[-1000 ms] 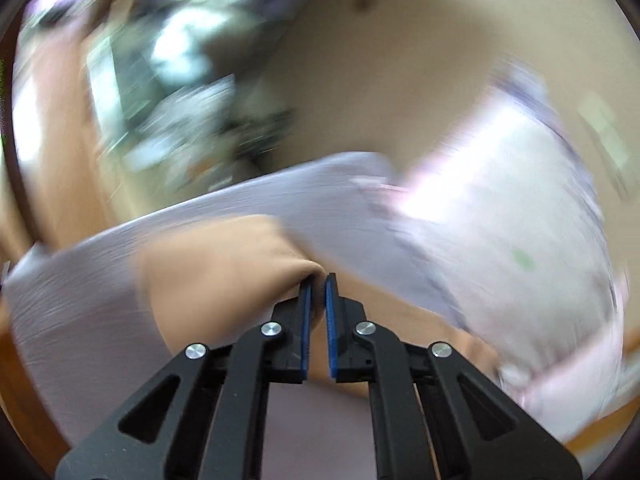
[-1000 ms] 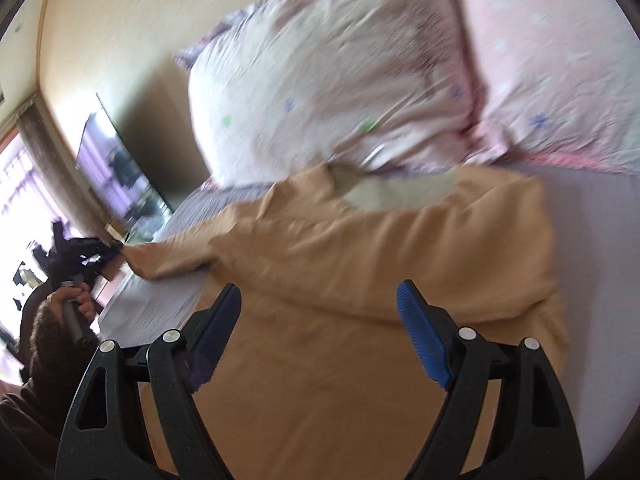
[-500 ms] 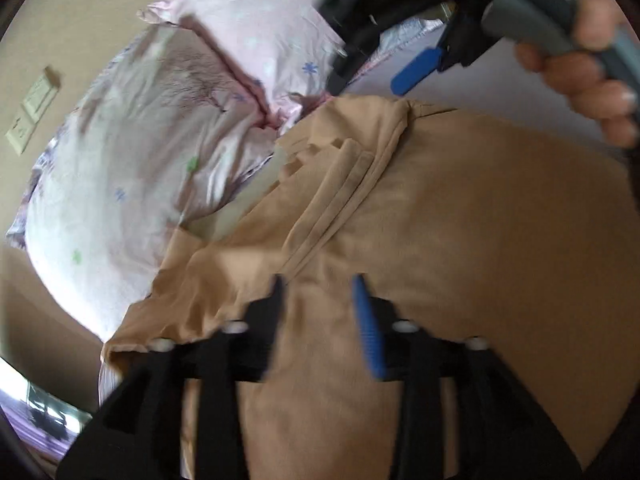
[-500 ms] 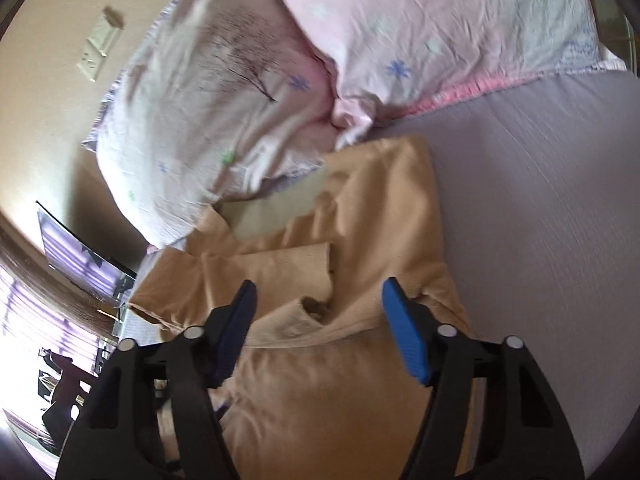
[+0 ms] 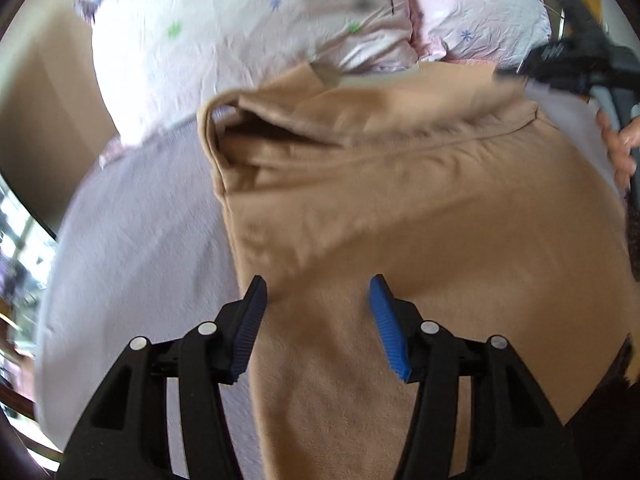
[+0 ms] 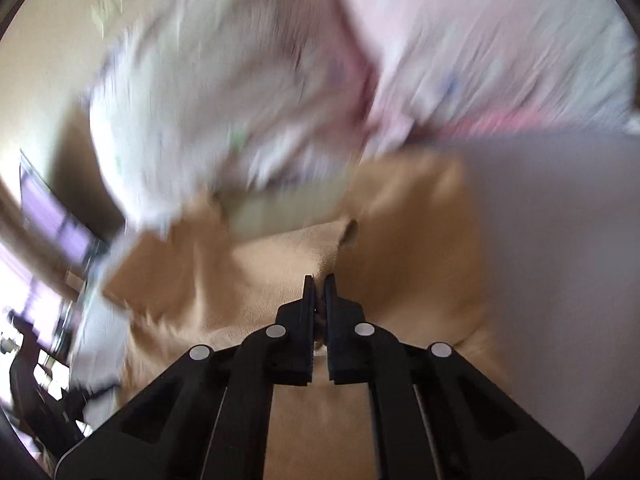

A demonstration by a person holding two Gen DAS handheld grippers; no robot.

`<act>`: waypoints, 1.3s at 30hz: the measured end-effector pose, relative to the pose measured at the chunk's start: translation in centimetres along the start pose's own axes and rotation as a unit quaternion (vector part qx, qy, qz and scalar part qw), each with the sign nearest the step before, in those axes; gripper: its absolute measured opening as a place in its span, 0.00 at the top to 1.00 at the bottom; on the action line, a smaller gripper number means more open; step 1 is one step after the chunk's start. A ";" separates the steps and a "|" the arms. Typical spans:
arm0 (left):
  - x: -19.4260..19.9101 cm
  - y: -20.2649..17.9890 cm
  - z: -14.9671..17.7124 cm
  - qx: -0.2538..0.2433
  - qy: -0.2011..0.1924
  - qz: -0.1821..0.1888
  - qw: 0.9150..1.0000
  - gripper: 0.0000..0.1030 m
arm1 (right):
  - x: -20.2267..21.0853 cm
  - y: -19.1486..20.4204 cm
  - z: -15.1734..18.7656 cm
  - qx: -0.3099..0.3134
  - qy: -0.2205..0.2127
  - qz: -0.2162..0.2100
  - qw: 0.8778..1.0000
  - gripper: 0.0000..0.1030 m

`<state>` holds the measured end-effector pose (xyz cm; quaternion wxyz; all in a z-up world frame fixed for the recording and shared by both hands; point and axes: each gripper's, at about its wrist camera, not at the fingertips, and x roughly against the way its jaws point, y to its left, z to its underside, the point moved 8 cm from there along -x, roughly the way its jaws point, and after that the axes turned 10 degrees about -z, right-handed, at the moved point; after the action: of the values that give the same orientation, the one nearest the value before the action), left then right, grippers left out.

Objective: Fold small clothes

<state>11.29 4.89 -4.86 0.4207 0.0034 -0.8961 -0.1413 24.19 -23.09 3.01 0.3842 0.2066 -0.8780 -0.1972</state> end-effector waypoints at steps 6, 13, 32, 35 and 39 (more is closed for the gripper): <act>0.1 1.0 0.9 0.041 0.011 0.031 0.999 0.46 | 1.6 -6.0 -0.2 -0.026 0.014 0.124 0.992 0.94; -1.0 0.3 -0.2 0.042 0.010 0.025 0.999 0.41 | -2.1 -4.5 1.4 -0.022 0.058 0.059 0.996 0.53; 8.4 6.9 14.3 0.173 -0.011 0.307 0.936 0.17 | 18.7 -3.8 24.5 0.013 0.136 -0.170 0.976 0.13; 6.6 6.0 15.4 0.186 0.013 0.313 0.931 0.18 | 17.0 -6.6 27.2 -0.048 0.151 -0.161 0.974 0.13; 4.5 3.3 14.7 0.189 0.031 0.332 0.924 0.24 | 13.5 -5.8 28.2 -0.057 0.163 -0.213 0.962 0.14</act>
<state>-2.38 11.23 -9.55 0.4625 -0.2104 -0.8426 0.1786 -4.25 -29.60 -9.54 0.4819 0.3959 -0.7269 -0.2875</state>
